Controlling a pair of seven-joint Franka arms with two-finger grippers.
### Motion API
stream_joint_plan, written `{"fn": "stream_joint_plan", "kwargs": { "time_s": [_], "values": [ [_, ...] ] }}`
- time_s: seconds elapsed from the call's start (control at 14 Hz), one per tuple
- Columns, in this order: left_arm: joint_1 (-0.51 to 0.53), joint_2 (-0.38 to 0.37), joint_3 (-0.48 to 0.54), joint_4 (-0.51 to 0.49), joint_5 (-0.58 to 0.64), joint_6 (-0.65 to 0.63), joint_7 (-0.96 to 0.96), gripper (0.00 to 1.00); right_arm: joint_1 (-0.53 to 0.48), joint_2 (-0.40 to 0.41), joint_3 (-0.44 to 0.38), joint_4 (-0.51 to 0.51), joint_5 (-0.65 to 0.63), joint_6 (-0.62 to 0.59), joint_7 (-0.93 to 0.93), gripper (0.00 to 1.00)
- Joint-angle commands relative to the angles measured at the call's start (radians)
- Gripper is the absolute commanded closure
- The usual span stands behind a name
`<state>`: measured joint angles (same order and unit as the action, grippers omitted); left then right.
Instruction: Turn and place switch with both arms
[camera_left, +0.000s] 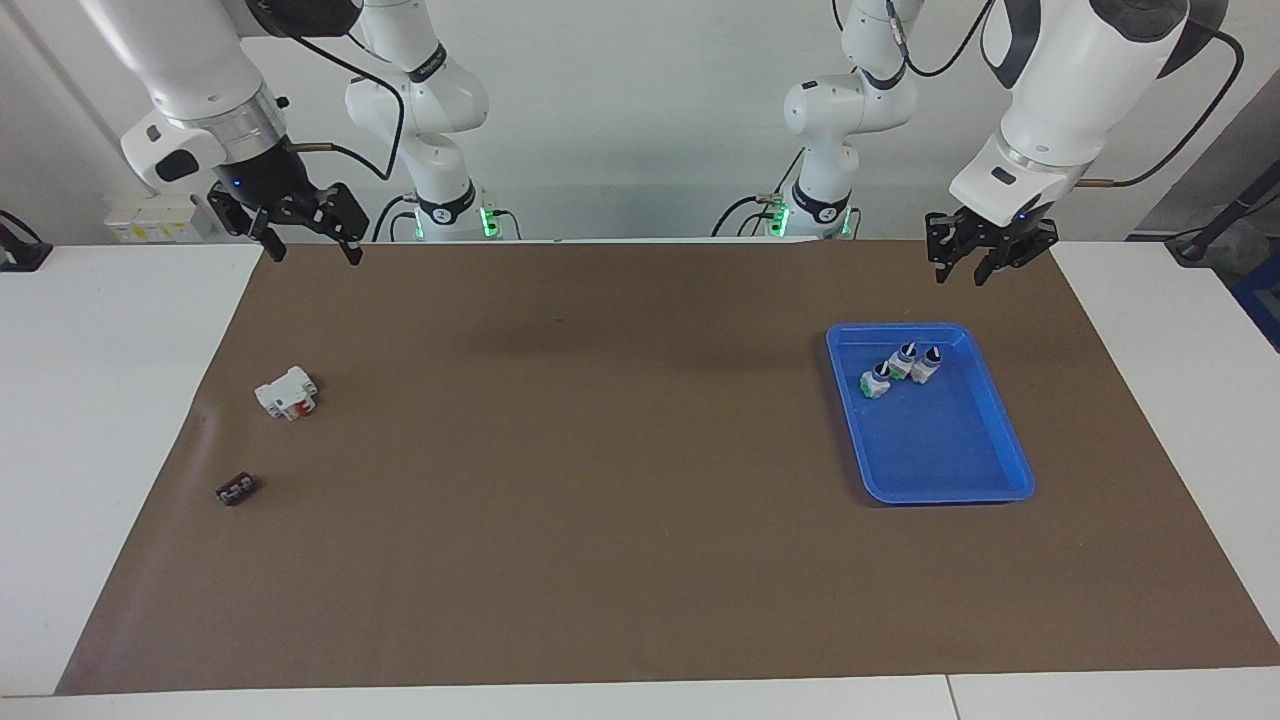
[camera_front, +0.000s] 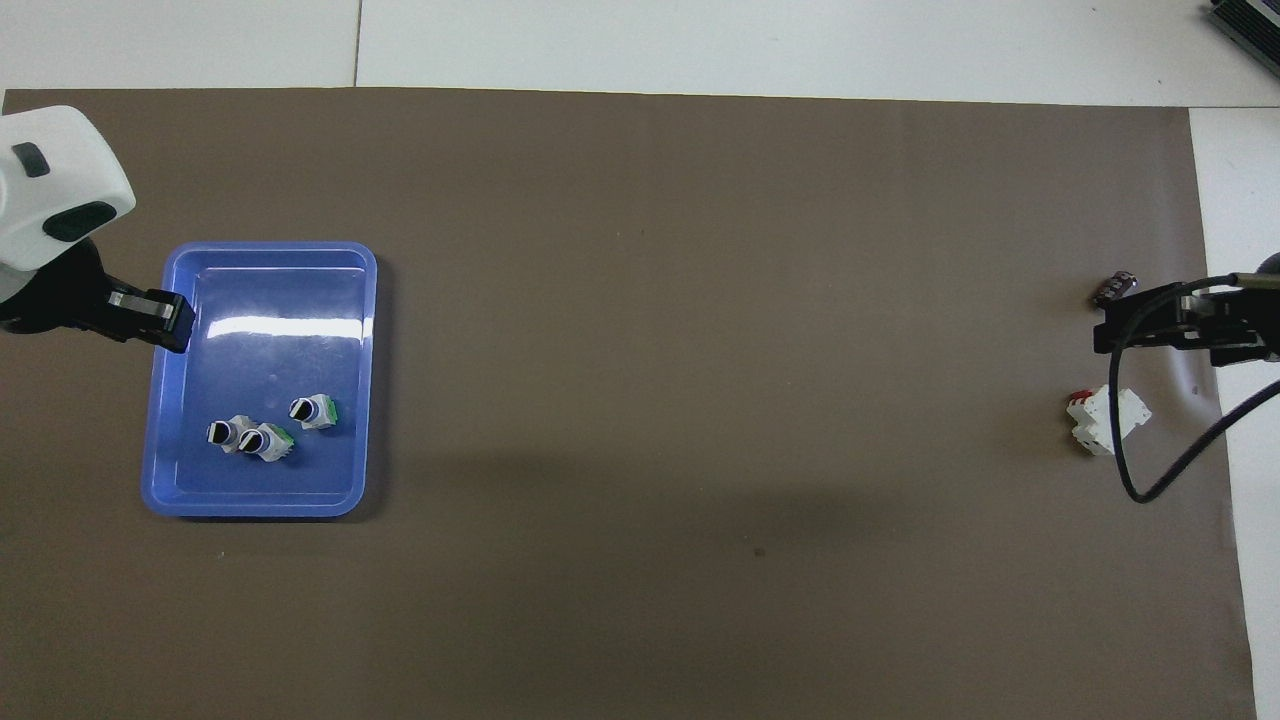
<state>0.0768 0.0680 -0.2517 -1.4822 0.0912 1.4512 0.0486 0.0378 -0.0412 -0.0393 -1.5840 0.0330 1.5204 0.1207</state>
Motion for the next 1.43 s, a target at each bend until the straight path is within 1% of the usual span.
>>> {"fn": "stream_joint_plan", "kwargs": {
  "time_s": [0.0, 0.07, 0.14, 0.21, 0.29, 0.43, 0.5, 0.64, 0.71, 0.79, 0.93, 1.0, 1.07, 1.14, 1.21, 1.29, 1.36],
  "values": [
    [-0.107, 0.047, 0.122, 0.065, -0.031, -0.017, -0.029, 0.57, -0.004, -0.011, 0.001, -0.008, 0.008, 0.006, -0.027, 0.00],
    [-0.191, 0.049, 0.237, 0.074, -0.080, -0.017, -0.029, 0.58, -0.004, -0.011, 0.001, -0.008, 0.008, 0.006, -0.027, 0.00],
    [-0.253, 0.049, 0.337, 0.074, -0.132, -0.018, -0.027, 0.59, -0.004, -0.011, 0.001, -0.008, 0.008, 0.006, -0.027, 0.00],
    [-0.273, 0.047, 0.369, 0.072, -0.157, -0.017, -0.027, 0.58, -0.004, -0.011, 0.001, -0.008, 0.008, 0.006, -0.027, 0.00],
    [-0.275, 0.047, 0.371, 0.071, -0.157, -0.020, -0.026, 0.56, -0.004, -0.011, 0.001, -0.008, 0.008, 0.006, -0.027, 0.00],
    [-0.281, 0.035, 0.381, 0.059, -0.157, -0.017, -0.024, 0.55, -0.004, -0.011, 0.001, -0.008, 0.008, 0.006, -0.027, 0.00],
    [-0.282, 0.026, 0.379, 0.043, -0.156, -0.015, -0.023, 0.51, -0.004, -0.011, 0.001, -0.008, 0.008, 0.006, -0.027, 0.00],
    [-0.282, 0.024, 0.374, 0.039, -0.142, -0.012, -0.024, 0.35, -0.004, -0.011, 0.001, -0.008, 0.008, 0.006, -0.027, 0.00],
    [-0.282, 0.022, 0.373, 0.034, -0.139, -0.005, -0.024, 0.30, -0.004, -0.011, 0.001, -0.008, 0.008, 0.006, -0.027, 0.00],
    [-0.282, 0.018, 0.373, 0.020, -0.139, 0.015, -0.024, 0.27, -0.004, -0.011, 0.001, -0.008, 0.008, 0.006, -0.027, 0.00],
    [-0.282, -0.023, 0.373, -0.076, -0.139, 0.093, -0.024, 0.25, -0.004, -0.011, 0.001, -0.008, 0.008, 0.006, -0.027, 0.00],
    [-0.282, -0.030, 0.373, -0.090, -0.125, 0.112, -0.023, 0.20, -0.004, -0.011, 0.001, -0.008, 0.008, 0.006, -0.027, 0.00],
    [-0.282, -0.022, 0.365, -0.076, -0.093, 0.107, -0.023, 0.15, -0.004, -0.011, 0.001, -0.008, 0.008, 0.006, -0.027, 0.00],
    [-0.282, -0.019, 0.347, -0.060, -0.053, 0.097, -0.023, 0.05, -0.004, -0.011, 0.001, -0.008, 0.008, 0.006, -0.027, 0.00],
    [-0.282, -0.017, 0.326, -0.055, -0.016, 0.094, -0.023, 0.01, -0.004, -0.011, 0.001, -0.008, 0.008, 0.006, -0.027, 0.00],
    [-0.282, -0.014, 0.315, -0.052, 0.001, 0.100, -0.026, 0.01, -0.004, -0.011, 0.001, -0.008, 0.008, 0.006, -0.027, 0.00],
    [-0.281, -0.011, 0.318, -0.040, -0.016, 0.100, -0.030, 0.02, -0.004, -0.011, 0.001, -0.008, 0.008, 0.006, -0.027, 0.00]
  ]
}}
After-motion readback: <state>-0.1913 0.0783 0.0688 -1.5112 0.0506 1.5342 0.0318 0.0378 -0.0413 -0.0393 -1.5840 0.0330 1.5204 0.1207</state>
